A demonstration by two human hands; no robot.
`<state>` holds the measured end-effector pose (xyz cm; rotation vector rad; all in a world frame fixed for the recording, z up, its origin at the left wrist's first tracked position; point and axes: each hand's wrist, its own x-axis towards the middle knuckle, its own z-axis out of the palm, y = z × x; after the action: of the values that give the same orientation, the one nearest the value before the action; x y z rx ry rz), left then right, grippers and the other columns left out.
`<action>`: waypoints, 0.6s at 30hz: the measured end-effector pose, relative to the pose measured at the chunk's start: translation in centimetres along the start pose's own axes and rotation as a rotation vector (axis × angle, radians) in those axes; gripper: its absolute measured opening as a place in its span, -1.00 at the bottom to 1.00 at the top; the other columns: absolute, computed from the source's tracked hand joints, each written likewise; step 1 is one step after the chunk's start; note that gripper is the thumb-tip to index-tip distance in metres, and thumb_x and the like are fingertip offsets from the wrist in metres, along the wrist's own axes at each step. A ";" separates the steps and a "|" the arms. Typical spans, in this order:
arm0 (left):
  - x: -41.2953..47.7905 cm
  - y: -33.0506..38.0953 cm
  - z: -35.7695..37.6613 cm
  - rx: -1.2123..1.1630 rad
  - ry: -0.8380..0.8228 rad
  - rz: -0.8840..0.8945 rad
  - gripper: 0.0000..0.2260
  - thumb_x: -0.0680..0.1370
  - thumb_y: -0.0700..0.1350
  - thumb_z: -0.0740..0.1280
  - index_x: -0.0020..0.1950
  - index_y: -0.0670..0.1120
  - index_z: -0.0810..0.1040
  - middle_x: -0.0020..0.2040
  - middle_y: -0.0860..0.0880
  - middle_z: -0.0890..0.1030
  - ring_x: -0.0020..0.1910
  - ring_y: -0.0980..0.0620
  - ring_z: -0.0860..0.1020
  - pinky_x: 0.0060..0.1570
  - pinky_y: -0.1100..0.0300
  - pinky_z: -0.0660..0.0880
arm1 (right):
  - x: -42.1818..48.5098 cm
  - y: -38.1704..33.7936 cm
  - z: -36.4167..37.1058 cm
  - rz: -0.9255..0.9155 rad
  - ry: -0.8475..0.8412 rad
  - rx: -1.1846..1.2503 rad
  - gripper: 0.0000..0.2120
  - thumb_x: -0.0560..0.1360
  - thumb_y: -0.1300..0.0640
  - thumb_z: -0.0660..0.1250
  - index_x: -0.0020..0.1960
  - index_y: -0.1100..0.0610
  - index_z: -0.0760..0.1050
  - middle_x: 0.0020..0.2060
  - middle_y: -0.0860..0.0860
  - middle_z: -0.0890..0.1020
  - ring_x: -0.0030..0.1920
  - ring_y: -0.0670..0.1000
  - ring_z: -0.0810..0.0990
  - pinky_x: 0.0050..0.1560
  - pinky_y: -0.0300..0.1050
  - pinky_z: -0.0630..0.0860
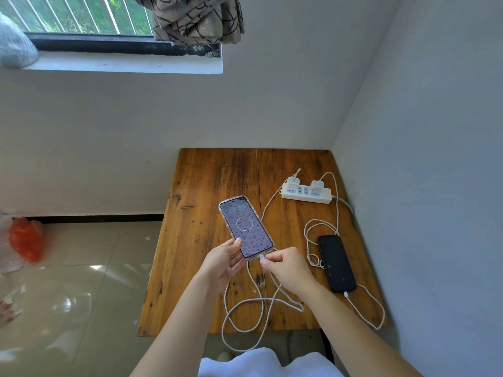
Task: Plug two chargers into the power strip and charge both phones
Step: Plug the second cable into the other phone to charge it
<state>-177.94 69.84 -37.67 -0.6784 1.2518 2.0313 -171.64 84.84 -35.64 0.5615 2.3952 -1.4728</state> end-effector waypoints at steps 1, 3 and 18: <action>0.0 0.0 0.0 0.000 0.001 0.000 -0.74 0.57 -0.21 0.30 0.25 -0.16 0.48 0.01 -0.17 0.70 -0.03 -0.08 0.68 -0.38 0.23 0.59 | 0.0 0.0 0.0 0.000 0.001 0.000 -0.84 0.51 0.09 0.35 -0.16 0.10 0.67 -0.23 0.07 0.70 -0.17 0.05 0.65 -0.28 -0.31 0.44; 0.1 -0.1 -0.1 0.003 0.006 -0.001 -0.75 0.56 -0.21 0.31 0.25 -0.15 0.49 0.00 -0.16 0.70 -0.04 -0.07 0.68 -0.38 0.23 0.59 | 0.0 0.1 0.0 0.000 0.000 0.003 -0.84 0.51 0.09 0.34 -0.15 0.11 0.67 -0.22 0.08 0.70 -0.16 0.06 0.65 -0.26 -0.29 0.47; 0.6 -0.1 -0.7 0.024 0.008 -0.017 -0.78 0.56 -0.19 0.32 0.20 -0.13 0.51 -0.06 -0.14 0.72 -0.10 -0.03 0.70 -0.38 0.22 0.59 | 0.3 -0.1 0.2 0.013 -0.019 -0.005 -0.86 0.51 0.10 0.34 -0.12 0.10 0.66 -0.22 0.04 0.69 -0.17 -0.01 0.63 -0.20 -0.22 0.54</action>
<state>-178.23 69.45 -38.46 -0.6840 1.2687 1.9982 -171.91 84.66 -35.75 0.5585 2.3753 -1.4593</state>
